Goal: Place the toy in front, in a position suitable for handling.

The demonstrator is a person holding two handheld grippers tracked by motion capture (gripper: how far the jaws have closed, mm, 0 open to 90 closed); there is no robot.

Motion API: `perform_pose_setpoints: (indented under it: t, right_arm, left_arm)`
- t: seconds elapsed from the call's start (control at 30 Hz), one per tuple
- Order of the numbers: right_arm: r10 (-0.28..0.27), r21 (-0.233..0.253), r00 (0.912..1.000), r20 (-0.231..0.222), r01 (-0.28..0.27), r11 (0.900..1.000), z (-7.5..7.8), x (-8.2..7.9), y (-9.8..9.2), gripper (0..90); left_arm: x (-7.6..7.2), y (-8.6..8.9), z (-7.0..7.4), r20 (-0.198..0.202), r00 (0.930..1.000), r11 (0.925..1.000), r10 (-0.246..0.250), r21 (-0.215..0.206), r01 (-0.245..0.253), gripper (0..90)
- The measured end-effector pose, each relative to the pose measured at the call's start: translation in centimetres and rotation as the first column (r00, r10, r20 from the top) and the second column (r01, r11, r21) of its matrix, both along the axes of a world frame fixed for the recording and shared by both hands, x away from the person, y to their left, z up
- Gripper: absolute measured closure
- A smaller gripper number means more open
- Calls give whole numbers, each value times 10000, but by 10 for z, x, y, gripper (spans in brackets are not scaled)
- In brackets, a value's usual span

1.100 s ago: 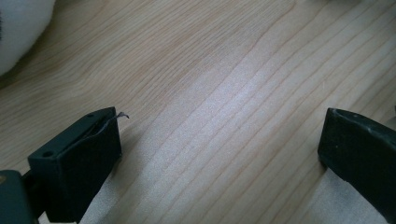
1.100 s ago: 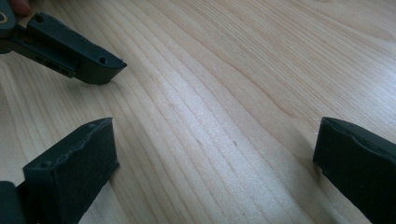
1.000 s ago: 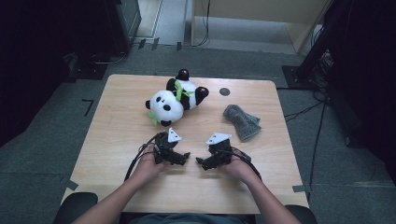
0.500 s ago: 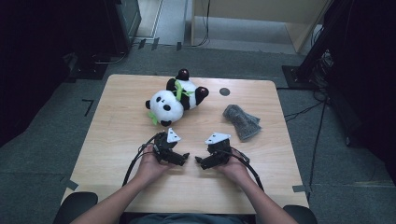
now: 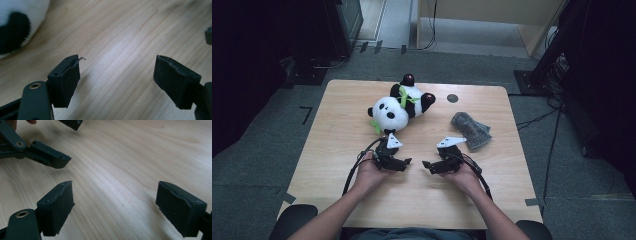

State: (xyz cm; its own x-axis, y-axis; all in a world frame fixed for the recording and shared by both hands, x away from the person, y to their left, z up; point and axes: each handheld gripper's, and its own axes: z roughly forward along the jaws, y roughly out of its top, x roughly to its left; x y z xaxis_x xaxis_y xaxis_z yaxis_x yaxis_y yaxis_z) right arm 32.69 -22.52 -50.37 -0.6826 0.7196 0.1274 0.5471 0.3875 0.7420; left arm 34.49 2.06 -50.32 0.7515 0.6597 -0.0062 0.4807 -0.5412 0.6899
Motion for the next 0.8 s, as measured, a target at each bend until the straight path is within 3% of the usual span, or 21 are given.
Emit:
perform_pose_setpoints:
  t: [0.13,0.17,0.27,0.4,0.47,0.5,0.57,0.63,0.73,0.8]
  right_arm:
    - [-12,-208,9990,457,21,9998,8,-2,0,166]
    - [14,-139,9983,579,-6,9999,13,-2,-1,190]
    - [32,43,9989,459,-34,10000,18,-1,-2,215]
    - [-6,-56,9990,454,8,10000,22,2,-4,222]
    - [-61,-72,9990,438,65,10000,25,3,-6,233]
    - [-145,148,9994,304,141,9998,28,5,-10,253]
    - [-233,116,9994,269,230,9997,30,6,-13,254]
    - [-335,111,9989,331,332,9994,32,8,-15,257]
    - [-433,113,9985,335,429,9990,34,9,-17,264]
    - [-492,65,9983,322,490,9988,36,9,-18,269]
  left_arm:
    - [3,5,10,-169,9998,9990,98,-432,-105,240]
    - [5,8,13,-421,9991,9980,-46,-631,20,255]
    - [5,10,19,-461,9985,9982,-290,-529,265,278]
    - [6,11,26,-367,9985,9979,-407,-525,387,289]
    - [8,12,31,-253,9988,9969,-430,-673,412,353]
    - [9,13,34,-126,9992,9961,-383,-802,372,362]
    - [14,15,40,-158,9992,9937,-371,-1060,352,323]
    - [16,16,42,-299,9987,9929,-415,-1124,378,364]
    - [20,18,46,-450,9982,9914,-385,-1267,325,348]
    - [22,19,51,-259,9988,9916,-405,-1240,370,342]
